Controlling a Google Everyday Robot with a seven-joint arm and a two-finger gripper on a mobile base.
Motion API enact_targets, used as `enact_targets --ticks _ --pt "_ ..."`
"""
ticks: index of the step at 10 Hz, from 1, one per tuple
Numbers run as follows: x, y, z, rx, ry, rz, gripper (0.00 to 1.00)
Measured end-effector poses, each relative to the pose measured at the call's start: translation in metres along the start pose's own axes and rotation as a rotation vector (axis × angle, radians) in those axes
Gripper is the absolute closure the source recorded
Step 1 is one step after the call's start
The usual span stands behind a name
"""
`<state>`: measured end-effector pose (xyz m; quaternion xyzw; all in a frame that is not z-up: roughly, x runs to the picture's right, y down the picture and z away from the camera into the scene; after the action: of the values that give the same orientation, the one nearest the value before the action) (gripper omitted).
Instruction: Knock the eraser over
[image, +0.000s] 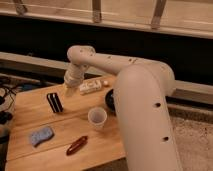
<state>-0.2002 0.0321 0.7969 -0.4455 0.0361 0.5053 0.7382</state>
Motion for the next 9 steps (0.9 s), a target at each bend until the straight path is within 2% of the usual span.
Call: enact_targets --ticks 5,9 --pt "-0.022 -0.016 0.021 0.020 -0.001 0.014 1.00" --pt "-0.052 -0.018 0.042 0.007 -0.027 0.006 1.00"
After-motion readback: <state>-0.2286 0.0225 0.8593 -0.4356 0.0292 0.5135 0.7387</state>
